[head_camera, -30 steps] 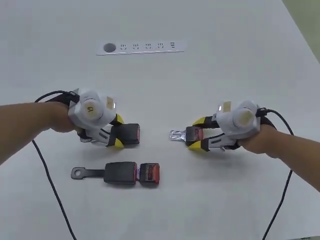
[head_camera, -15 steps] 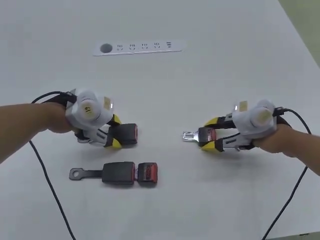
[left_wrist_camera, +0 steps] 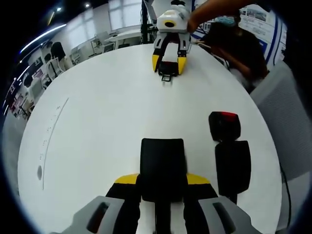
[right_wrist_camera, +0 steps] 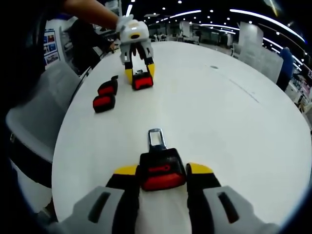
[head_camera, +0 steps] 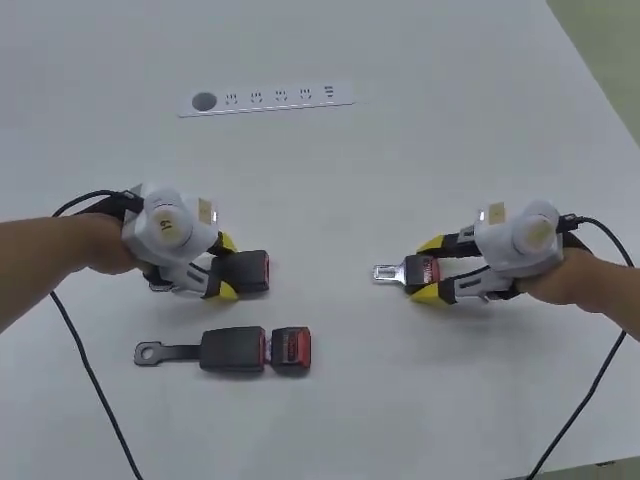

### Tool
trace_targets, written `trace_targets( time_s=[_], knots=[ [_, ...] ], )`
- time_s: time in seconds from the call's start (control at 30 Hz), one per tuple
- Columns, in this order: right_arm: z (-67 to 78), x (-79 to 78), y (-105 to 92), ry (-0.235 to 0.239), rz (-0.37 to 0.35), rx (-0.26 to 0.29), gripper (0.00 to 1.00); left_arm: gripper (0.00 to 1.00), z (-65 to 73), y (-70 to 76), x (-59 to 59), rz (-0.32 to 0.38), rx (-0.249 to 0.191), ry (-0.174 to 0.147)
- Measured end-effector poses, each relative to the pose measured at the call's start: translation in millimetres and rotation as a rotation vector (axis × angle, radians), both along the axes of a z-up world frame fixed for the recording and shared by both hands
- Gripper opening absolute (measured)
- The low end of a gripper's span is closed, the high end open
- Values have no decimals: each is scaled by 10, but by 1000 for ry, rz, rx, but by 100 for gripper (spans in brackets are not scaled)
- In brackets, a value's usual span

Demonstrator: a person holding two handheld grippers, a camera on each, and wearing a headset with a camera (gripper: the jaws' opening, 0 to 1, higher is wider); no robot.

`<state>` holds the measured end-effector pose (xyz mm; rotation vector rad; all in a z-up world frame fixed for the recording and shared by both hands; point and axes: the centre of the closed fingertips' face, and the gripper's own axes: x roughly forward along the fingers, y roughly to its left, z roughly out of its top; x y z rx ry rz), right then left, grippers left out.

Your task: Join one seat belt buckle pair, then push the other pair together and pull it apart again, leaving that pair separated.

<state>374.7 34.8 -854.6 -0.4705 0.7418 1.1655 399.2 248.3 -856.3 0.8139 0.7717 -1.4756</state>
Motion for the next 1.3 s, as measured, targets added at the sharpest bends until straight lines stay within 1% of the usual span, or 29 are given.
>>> trace_targets(
  time_s=[0.13, 0.17, 0.2, 0.23, 0.27, 0.3, 0.33, 0.4, 0.43, 0.47, 0.5, 0.53, 0.57, 0.6, 0.63, 0.67, 0.7, 0.73, 0.8, 0.83, 0.87, 0.9, 0.93, 0.97, 1.0, 1.07, 1.17, 1.23, 1.3],
  knots=[
    [4, -14, -4, -7, 10, -4, 39, 34, 0, -1, -2, 10, -3, -1],
    [2, -13, -11, -6, 5, -8, 39, 35, 4, -4, -5, 2, -3, -11],
    [5, -3, -29, -10, -12, -18, 40, 35, 15, -15, 7, -20, -4, -48],
    [20, -8, -29, -10, -14, -11, 40, 36, 20, -18, 9, -26, -4, -63],
    [71, -25, 16, 19, -48, 45, 41, 37, 18, -12, -1, -11, 1, -56],
    [80, 10, -17, 8, -70, 37, 42, 38, 14, 17, -3, 8, 17, -45],
    [102, 67, -42, -30, -87, 24, 48, 40, 47, -5, -12, 55, -9, -19],
    [153, 102, -24, -33, -132, 51, 57, 49, 135, -46, 22, 111, -63, -17],
    [203, 137, -14, -48, -160, 69, 59, 52, 190, -59, 63, 174, -86, -12],
    [234, 172, -22, -70, -183, 70, 60, 54, 229, -63, 90, 204, -96, -14],
    [279, 217, -22, -89, -230, 85, 61, 57, 270, -72, 108, 238, -112, -10],
    [299, 224, -7, -90, -244, 100, 63, 60, 301, -78, 130, 282, -126, -6],
    [347, 224, 31, -95, -267, 129, 65, 65, 335, -78, 123, 330, -136, 25],
    [372, 223, 44, -105, -296, 135, 69, 67, 386, -101, 78, 363, -162, 66],
    [384, 226, 60, -112, -319, 140, 73, 67, 428, -123, 80, 388, -195, 68],
    [401, 221, 81, -123, -336, 148, 79, 68, 469, -134, 95, 408, -221, 52],
    [423, 208, 108, -133, -367, 158, 81, 69, 514, -127, 101, 428, -235, 30],
    [442, 197, 120, -143, -385, 161, 82, 74, 547, -131, 96, 456, -253, 30],
    [497, 222, 125, -175, -439, 187, 82, 82, 647, -146, 81, 522, -313, 43],
    [517, 221, 147, -187, -460, 199, 84, 85, 704, -130, 75, 545, -342, 30],
    [531, 217, 149, -206, -472, 191, 87, 85, 727, -97, 74, 558, -343, 10],
    [542, 214, 161, -214, -486, 187, 90, 86, 738, -63, 63, 565, -339, -5],
    [578, 220, 171, -228, -527, 201, 94, 86, 761, -15, 40, 584, -338, -21],
    [608, 208, 215, -235, -537, 220, 97, 88, 784, 14, 30, 608, -349, -24],
    [635, 173, 249, -237, -544, 227, 97, 90, 822, 37, -4, 631, -369, -17],
    [666, 121, 317, -236, -544, 234, 97, 96, 899, 80, -58, 654, -395, -30],
    [773, 16, 458, -262, -530, 240, 98, 98, 1068, 146, -219, 677, -458, -32],
    [851, -38, 542, -284, -509, 247, 100, 98, 1121, 219, -318, 685, -470, -42],
    [913, -79, 588, -287, -516, 260, 100, 99, 1151, 264, -412, 689, -475, -44]
  ],
)
